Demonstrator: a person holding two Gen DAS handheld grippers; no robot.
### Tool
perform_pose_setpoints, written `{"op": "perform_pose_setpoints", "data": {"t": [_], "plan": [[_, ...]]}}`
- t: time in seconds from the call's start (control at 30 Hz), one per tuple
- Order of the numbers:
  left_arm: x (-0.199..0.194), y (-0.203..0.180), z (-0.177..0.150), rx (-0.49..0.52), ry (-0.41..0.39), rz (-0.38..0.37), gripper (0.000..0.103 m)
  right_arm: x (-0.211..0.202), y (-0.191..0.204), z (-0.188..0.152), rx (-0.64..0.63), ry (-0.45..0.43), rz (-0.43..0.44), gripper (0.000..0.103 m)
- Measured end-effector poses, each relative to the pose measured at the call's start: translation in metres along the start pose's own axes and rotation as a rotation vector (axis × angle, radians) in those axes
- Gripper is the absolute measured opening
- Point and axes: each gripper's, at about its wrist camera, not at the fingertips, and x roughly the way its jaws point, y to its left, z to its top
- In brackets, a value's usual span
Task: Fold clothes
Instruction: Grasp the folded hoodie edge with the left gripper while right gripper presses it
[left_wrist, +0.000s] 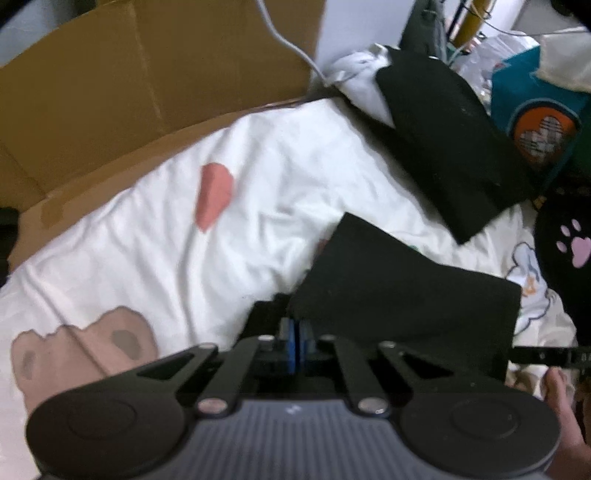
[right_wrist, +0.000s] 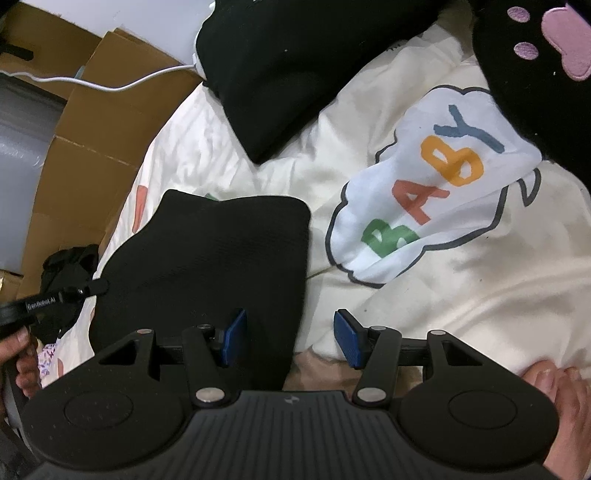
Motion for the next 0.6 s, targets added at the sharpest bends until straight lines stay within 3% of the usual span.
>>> {"op": "perform_pose_setpoints", "data": {"t": [0.07,0.13,0.2,0.27,0.4,0.47,0.6], "plan": [[0.002,0.001,0.001,-0.002,0.002,0.012,0.006,0.000,0.000,-0.001,-0.001,0.001,0.006,0.057],[0.005,0.004,0.001,-0.029,0.014,0.006,0.017,-0.001,-0.003,-0.001,0.006,-0.003,0.018,0.057],[0.000,0.009,0.001,-0.061,-0.048,-0.026,0.028,-0.001,-0.006,-0.001,0.020,-0.009,0.033,0.057],[-0.005,0.015,0.001,-0.101,-0.085,-0.033,0.060,0.000,-0.008,0.000,0.031,-0.014,0.048,0.057],[0.002,0.022,0.001,-0.091,-0.052,-0.110,0.063,0.003,-0.011,0.001,0.057,-0.018,0.089,0.057],[0.005,0.024,0.000,-0.088,-0.039,-0.099,0.070,0.005,-0.011,0.000,0.065,-0.020,0.105,0.057],[0.017,0.032,-0.004,-0.098,-0.006,-0.122,0.071,0.010,-0.012,-0.003,0.068,-0.018,0.124,0.057]]}}
